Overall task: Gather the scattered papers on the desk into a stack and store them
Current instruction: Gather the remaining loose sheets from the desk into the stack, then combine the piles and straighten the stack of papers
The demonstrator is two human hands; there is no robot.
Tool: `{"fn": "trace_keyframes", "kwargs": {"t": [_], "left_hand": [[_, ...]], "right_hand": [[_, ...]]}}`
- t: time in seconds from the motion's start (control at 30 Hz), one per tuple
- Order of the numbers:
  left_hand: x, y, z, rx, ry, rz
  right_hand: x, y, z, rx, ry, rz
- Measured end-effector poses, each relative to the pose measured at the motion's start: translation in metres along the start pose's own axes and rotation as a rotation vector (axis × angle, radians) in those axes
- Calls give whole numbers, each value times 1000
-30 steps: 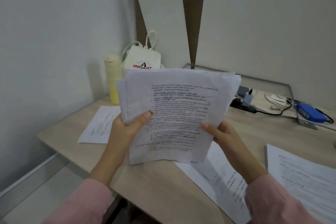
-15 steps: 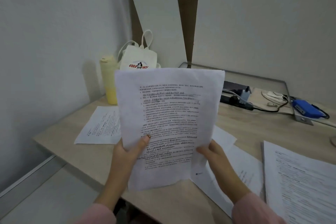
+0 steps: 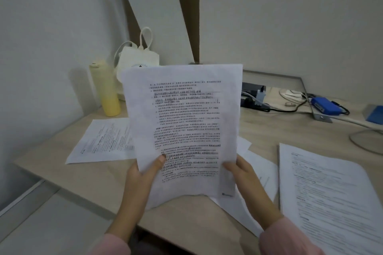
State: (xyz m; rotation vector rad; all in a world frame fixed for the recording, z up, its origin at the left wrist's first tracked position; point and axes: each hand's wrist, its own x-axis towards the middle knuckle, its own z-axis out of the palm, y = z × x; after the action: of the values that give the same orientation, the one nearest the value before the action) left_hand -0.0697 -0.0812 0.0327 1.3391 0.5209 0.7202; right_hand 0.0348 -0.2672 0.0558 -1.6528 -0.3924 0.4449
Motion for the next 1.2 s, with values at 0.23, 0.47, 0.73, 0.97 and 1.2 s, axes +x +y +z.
{"fn": "trace_keyframes", "kwargs": {"t": [0.23, 0.47, 0.73, 0.97, 1.2], "left_hand": [[-15, 12, 71, 36, -125, 51], [-44, -12, 166, 134, -384, -132], [-81, -46, 233, 279, -637, -264], [-88, -62, 241, 396, -713, -272], [-82, -63, 237, 438, -719, -295]], "right_hand": [[-28, -8, -71, -53, 303, -7], [-68, 17, -165, -129, 626, 69], [-97, 61, -229, -285, 836, 256], [-107, 85, -227, -713, 763, 433], [-100, 87, -218, -784, 733, 453]]}}
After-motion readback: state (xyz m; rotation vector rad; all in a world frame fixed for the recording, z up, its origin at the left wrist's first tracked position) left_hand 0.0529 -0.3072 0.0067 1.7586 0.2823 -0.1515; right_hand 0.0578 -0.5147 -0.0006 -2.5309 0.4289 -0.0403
